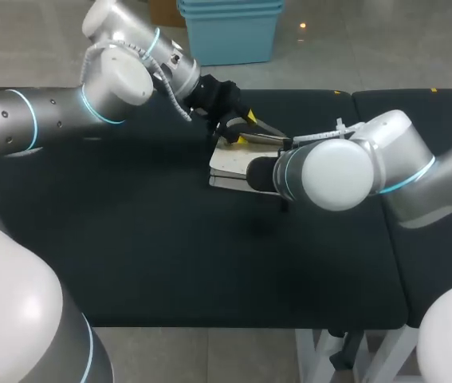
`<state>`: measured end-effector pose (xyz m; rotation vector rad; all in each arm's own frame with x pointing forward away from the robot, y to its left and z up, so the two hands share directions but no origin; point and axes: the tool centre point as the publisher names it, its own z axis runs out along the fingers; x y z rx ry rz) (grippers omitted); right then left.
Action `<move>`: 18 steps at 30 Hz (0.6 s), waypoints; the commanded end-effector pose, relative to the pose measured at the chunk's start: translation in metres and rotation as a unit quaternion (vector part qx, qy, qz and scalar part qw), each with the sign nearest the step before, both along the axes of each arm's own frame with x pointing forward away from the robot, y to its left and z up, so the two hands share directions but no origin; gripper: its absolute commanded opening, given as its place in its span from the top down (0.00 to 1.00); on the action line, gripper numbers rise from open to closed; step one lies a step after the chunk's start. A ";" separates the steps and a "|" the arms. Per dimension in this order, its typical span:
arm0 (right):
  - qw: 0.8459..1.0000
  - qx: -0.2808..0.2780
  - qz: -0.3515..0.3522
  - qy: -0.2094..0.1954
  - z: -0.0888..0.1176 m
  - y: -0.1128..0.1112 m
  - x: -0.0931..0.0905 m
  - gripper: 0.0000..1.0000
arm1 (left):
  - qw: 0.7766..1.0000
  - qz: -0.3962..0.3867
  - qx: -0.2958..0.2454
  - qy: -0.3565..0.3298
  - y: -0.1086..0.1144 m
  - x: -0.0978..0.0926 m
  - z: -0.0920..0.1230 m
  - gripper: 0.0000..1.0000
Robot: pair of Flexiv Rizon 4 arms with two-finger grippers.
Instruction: Pick up the bag, open it, inspect its contents, close it, and place it on the opposite side
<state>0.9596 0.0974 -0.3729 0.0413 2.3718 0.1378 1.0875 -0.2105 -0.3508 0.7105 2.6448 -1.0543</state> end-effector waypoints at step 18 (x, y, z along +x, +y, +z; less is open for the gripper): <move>1.000 0.003 0.002 -0.005 -0.003 -0.001 -0.002 1.00 | 0.999 0.006 0.025 0.041 -0.007 0.022 -0.013 1.00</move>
